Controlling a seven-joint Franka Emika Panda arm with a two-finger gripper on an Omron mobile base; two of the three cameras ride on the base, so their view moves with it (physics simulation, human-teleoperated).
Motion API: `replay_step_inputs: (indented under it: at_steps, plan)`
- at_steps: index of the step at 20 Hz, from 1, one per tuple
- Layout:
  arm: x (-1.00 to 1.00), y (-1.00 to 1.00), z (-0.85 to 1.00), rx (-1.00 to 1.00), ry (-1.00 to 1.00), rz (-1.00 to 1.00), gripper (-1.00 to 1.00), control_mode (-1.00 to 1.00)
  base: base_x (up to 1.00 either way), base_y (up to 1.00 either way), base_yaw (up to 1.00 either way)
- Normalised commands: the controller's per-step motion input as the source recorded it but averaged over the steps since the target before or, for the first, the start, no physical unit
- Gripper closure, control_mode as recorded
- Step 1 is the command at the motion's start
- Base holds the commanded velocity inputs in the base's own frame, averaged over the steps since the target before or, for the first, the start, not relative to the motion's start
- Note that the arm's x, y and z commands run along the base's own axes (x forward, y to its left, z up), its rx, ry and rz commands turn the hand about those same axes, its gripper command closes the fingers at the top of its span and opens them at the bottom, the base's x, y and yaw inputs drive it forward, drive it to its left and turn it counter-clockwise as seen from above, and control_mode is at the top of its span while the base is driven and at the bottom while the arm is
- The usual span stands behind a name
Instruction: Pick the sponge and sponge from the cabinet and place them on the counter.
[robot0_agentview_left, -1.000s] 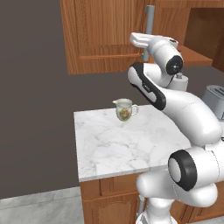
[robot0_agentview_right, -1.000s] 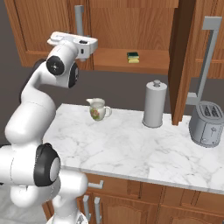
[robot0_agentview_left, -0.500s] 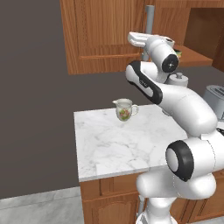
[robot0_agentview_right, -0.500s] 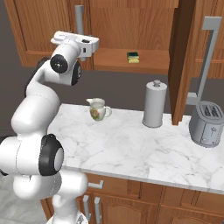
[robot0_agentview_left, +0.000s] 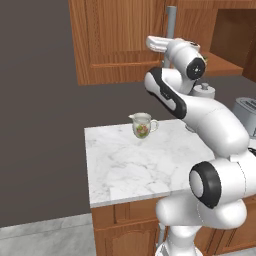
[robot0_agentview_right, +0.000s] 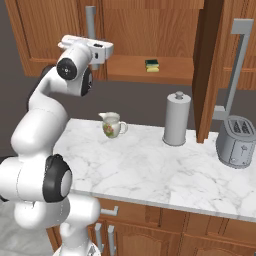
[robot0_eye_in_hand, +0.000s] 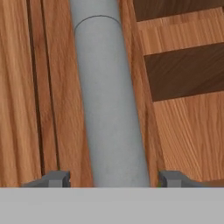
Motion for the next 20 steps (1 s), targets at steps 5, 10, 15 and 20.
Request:
replay_step_inputs:
  at_steps: [5,10,15,20]
  plan:
    - [0.42,0.01,-0.14,0.05,0.09,0.00,1.00,-1.00,0.00,0.00,0.00]
    - [0.41,0.08,-0.25,0.01,0.14,0.00,1.00,-1.00,0.00,0.00,0.00]
    - [0.39,0.18,-0.36,0.00,0.20,0.00,1.00,-1.00,0.00,0.00,0.00]
    - [0.37,0.20,-0.38,0.00,0.18,0.00,1.00,-1.00,0.00,0.00,0.00]
